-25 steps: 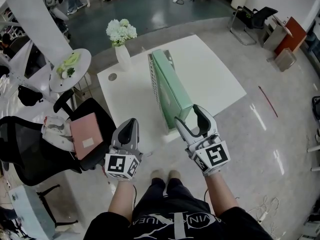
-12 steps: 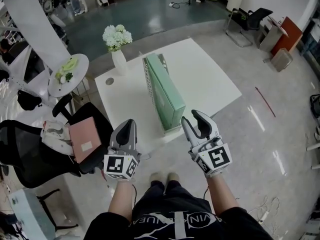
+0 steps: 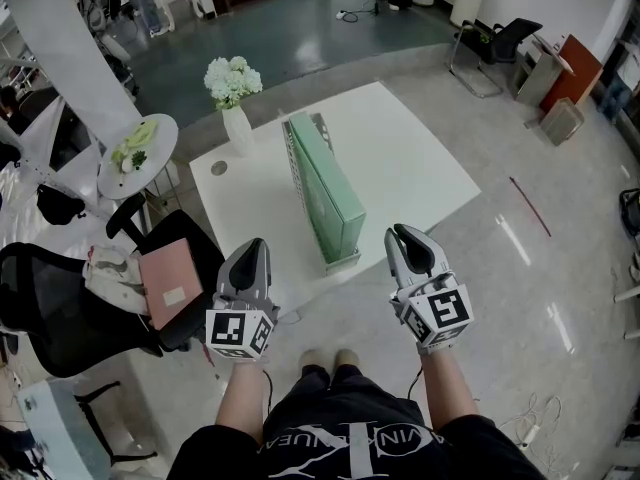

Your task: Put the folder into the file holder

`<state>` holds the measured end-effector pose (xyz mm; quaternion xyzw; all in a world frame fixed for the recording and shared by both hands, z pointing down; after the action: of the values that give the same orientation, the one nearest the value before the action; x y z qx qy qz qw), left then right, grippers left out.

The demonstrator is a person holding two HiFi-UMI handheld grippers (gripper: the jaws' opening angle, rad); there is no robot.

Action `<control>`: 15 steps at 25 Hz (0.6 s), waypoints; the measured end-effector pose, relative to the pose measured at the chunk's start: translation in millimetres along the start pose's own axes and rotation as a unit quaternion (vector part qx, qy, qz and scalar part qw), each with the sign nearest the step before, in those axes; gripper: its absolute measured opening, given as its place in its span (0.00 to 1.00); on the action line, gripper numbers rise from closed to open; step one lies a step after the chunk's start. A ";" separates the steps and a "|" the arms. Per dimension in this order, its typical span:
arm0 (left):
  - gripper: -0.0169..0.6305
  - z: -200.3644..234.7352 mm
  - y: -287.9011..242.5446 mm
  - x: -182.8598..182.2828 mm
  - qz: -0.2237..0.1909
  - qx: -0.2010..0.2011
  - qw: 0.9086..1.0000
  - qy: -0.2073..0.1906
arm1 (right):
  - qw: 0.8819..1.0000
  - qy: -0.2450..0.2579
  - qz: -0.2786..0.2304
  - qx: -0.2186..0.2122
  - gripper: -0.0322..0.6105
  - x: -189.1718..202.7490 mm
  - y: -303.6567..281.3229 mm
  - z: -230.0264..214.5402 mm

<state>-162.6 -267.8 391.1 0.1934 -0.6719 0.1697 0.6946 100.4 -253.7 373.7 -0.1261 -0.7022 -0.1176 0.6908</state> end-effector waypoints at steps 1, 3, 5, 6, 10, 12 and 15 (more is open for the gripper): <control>0.03 0.6 0.1 -0.6 0.000 -0.002 1.000 -0.001 | 1.000 0.001 0.003 0.003 0.13 1.2 0.2 -2.8; 0.03 1.8 0.5 -2.3 0.001 -0.005 1.000 -0.003 | 1.000 -0.001 0.008 0.007 0.11 2.5 1.2 -8.2; 0.03 2.9 2.1 -3.8 0.002 -0.008 1.000 -0.003 | 1.000 -0.004 0.013 0.009 0.09 2.8 2.9 -12.2; 0.03 3.4 3.2 -4.7 0.002 -0.010 1.000 -0.002 | 1.000 -0.005 0.015 0.009 0.09 2.6 3.8 -13.6; 0.03 4.3 5.6 -9.3 0.000 -0.015 1.000 -0.001 | 1.000 -0.004 0.021 0.009 0.06 -0.1 7.0 -18.7; 0.03 5.0 7.0 -11.2 0.001 -0.016 1.000 -0.004 | 1.000 -0.003 0.020 0.011 0.06 0.1 7.8 -20.2; 0.03 7.0 9.8 -15.2 0.005 -0.019 1.000 -0.009 | 1.000 -0.005 0.017 0.010 0.06 -1.0 7.4 -20.4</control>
<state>-174.2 -262.4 376.4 0.1780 -0.6820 0.1585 0.6914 122.1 -253.7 373.0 -0.1320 -0.7048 -0.0980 0.6901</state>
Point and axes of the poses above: the fingertips, and each gripper's own axes: y backward along the fingers, z to its left, x out of its underside, the point moved 4 cm from there along y, backward along the fingers, and after that the axes turned 4 degrees about x, right-handed, at the moved point
